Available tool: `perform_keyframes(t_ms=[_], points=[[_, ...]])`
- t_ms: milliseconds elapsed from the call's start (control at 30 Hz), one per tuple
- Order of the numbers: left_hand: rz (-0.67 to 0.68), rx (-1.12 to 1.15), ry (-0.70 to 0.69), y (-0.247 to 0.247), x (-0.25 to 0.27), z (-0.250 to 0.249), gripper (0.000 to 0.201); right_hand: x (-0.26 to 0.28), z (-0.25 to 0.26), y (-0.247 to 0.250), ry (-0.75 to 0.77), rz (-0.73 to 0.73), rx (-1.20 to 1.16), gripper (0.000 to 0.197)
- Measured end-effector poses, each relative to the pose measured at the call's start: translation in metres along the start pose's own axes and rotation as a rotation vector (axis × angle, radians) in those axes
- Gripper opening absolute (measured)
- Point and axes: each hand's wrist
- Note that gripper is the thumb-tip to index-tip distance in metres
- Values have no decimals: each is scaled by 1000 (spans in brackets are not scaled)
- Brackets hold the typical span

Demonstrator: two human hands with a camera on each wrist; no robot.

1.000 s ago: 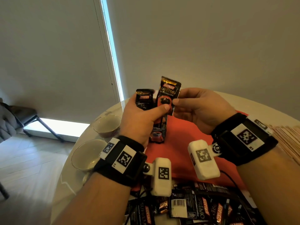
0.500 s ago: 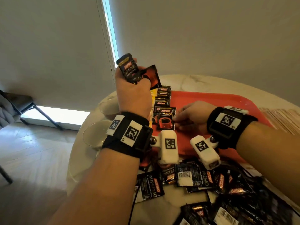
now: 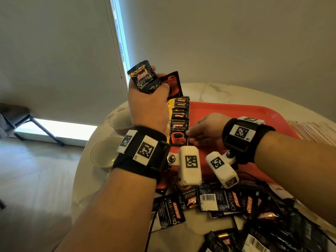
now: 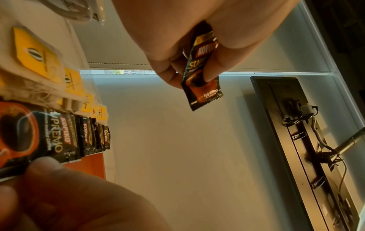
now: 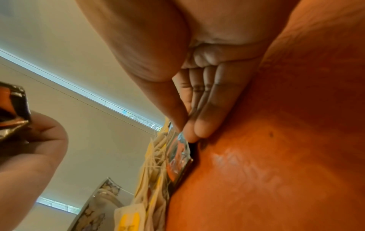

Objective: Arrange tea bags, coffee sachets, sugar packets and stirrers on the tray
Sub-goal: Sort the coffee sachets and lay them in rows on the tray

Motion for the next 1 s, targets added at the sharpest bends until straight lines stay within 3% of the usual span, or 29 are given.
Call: perform_keyframes(t_ms=[133, 300, 400, 533, 600, 700, 800, 900, 1000], points=[[11, 14, 12, -1, 1, 1, 41, 0, -2, 0, 5, -7, -9, 7], [35, -28, 92, 1, 4, 5, 38, 1, -5, 7, 33, -66, -134, 25], [62, -62, 169, 0, 6, 9, 40, 5, 1, 19, 202, -87, -321, 30], [131, -90, 235, -2, 13, 18, 39, 20, 6, 25, 454, 39, -404, 42], [174, -59, 279, -2, 15, 19, 40, 21, 4, 23, 539, 19, -367, 27], [197, 93, 393, -5, 16, 15, 32, 16, 1, 26, 524, 38, -522, 7], [193, 157, 451, -10, 18, 12, 50, 10, 1, 33, 483, 21, -651, 5], [202, 100, 410, -10, 19, 14, 33, 9, 2, 36, 507, 5, -697, 2], [237, 13, 344, -8, 17, 15, 34, 13, 9, 38, 569, -41, -683, 8]])
Point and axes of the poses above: each hand's wrist, its own x-axis away from the middle knuckle, its own y-axis out of the back of the hand, z = x × y, and after that the axes turned 8 degrees about x, right-handed
